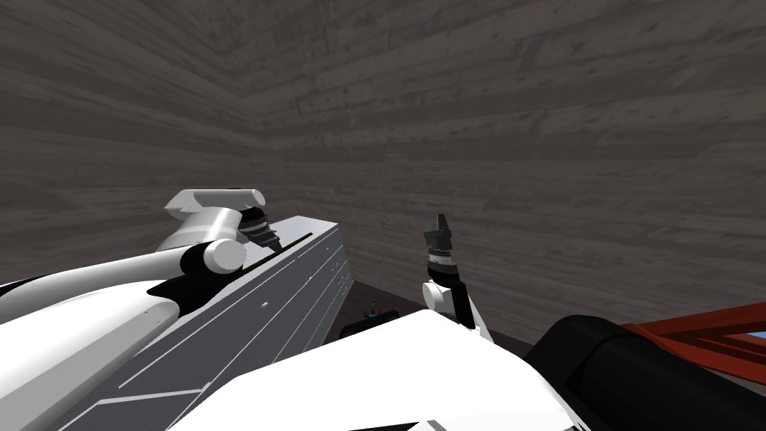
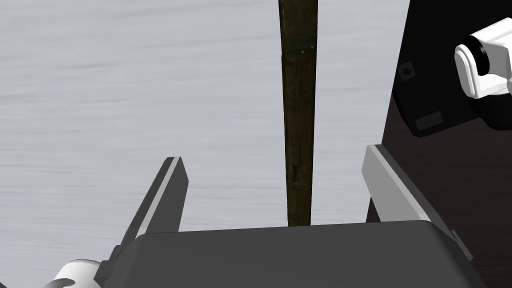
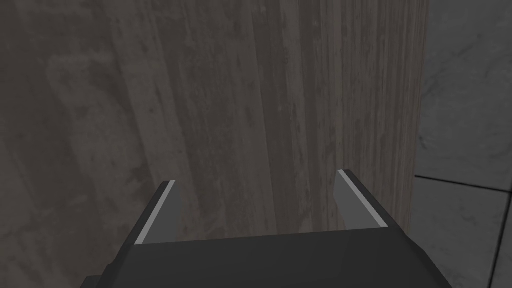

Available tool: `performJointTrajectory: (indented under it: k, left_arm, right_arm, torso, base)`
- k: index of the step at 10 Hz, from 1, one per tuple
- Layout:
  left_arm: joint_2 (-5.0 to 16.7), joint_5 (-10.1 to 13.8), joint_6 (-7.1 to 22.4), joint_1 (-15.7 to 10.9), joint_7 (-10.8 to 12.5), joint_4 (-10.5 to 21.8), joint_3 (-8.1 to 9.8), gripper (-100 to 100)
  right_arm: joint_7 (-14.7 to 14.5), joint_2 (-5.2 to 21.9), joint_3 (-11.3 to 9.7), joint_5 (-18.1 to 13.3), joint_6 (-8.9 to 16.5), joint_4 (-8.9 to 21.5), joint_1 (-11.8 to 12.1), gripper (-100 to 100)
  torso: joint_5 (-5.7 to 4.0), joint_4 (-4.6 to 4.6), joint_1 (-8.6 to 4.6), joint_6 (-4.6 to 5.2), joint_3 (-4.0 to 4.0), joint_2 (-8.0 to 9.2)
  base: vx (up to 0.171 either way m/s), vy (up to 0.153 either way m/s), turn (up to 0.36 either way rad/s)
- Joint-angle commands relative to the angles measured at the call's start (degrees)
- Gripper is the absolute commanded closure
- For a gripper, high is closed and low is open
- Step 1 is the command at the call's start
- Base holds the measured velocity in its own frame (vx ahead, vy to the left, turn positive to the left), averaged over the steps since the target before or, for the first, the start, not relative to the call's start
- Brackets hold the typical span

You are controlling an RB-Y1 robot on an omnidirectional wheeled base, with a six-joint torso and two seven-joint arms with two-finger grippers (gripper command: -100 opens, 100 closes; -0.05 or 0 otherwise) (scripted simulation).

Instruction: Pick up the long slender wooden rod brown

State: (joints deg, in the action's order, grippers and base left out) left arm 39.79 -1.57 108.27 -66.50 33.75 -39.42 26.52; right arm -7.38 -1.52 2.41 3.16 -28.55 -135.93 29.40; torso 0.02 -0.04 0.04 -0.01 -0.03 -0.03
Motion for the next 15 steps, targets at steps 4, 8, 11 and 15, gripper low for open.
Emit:
performJointTrajectory:
  k: [4, 8, 11, 15]
  left_arm:
    - [0.31, -0.29, 5.03, 0.1, -0.02, 1.79, 1.01, -100]
    - [-0.13, 0.01, 3.88, 1.35, -0.22, 2.05, 1.22, -100]
    - [-0.51, 0.22, 2.58, 2.16, -0.29, 2.47, 1.29, -100]
    - [-0.34, 0.17, 2.12, 1.82, -0.27, 3.14, 1.23, 100]
  right_arm:
    - [0.0, 0.0, 0.0, 0.0, 0.0, 0.0, 0.0, 0]
    - [0.0, 0.0, 0.0, 0.0, 0.0, 0.0, 0.0, 0]
    - [0.0, 0.0, 0.0, 0.0, 0.0, 0.0, 0.0, 0]
    - [0.0, 0.0, 0.0, 0.0, 0.0, 0.0, 0.0, 0]
  torso:
    - [-0.01, -0.01, -0.01, 0.01, -0.04, -0.07]
    - [0.0, 0.0, 0.01, 0.01, 0.01, 0.02]
    - [0.0, 0.01, 0.0, 0.01, 0.02, 0.04]
    - [0.01, -0.01, -0.01, 0.03, 0.02, 0.04]
  base:
    - [0.023, -0.009, 0.009]
    - [0.004, -0.006, 0.014]
    - [-0.004, -0.008, 0.023]
    - [0.0, 0.0, 0.0]
